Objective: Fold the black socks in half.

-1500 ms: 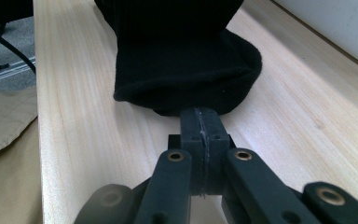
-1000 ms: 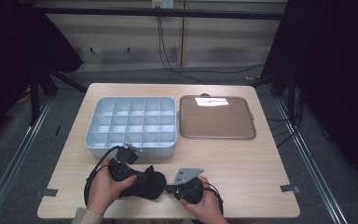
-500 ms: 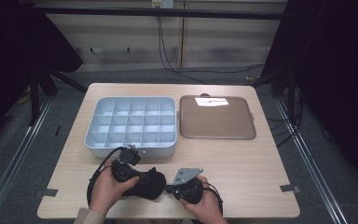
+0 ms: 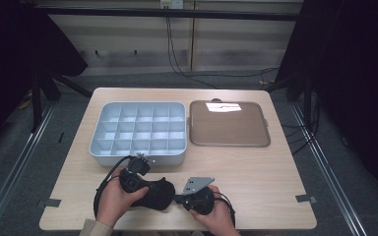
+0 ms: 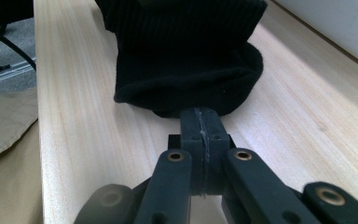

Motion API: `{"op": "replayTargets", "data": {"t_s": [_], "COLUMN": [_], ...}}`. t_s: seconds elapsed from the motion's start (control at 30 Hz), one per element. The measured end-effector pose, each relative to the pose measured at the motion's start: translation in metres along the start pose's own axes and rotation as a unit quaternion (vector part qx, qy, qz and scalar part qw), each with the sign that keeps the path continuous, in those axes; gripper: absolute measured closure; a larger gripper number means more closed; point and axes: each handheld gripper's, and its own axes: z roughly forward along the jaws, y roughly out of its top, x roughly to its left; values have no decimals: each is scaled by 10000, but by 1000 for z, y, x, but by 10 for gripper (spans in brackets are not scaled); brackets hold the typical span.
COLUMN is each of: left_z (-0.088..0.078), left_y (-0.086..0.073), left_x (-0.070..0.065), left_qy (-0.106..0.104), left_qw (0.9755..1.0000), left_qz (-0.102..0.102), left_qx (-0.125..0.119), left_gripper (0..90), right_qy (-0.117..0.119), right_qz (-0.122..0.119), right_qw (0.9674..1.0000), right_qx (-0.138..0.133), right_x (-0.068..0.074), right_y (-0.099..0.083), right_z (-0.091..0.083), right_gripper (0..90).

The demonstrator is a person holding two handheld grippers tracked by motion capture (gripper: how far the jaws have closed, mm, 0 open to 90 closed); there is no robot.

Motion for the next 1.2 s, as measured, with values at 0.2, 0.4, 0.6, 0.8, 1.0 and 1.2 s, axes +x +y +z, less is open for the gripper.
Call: {"op": "replayTargets", "data": {"t_s": [0.2, 0.4, 0.6, 0.8, 1.0, 1.2], "left_z": [1, 3, 5, 4, 2, 1], "left_y": [0, 1, 1, 1, 1, 1], "left_x": [0, -2, -3, -3, -3, -4], "left_qy": [-16, -9, -22, -55, -66, -90], "left_qw": [10000, 10000, 10000, 10000, 10000, 10000], "left_qz": [16, 40, 73, 34, 15, 20], "left_qx": [3, 7, 10, 13, 1, -35], "left_gripper": [784, 779, 774, 762, 752, 734], "right_qy": [6, 1, 2, 6, 3, 2], "right_qz": [6, 2, -2, 6, -14, -13], "right_qw": [10000, 10000, 10000, 10000, 10000, 10000], "right_qx": [3, -2, -2, 2, -5, -4], "right_x": [0, 1, 1, 1, 1, 1], "right_y": [0, 0, 0, 0, 0, 0], "right_z": [0, 0, 0, 0, 1, 1], "right_gripper": [900, 900, 900, 900, 900, 900]}}
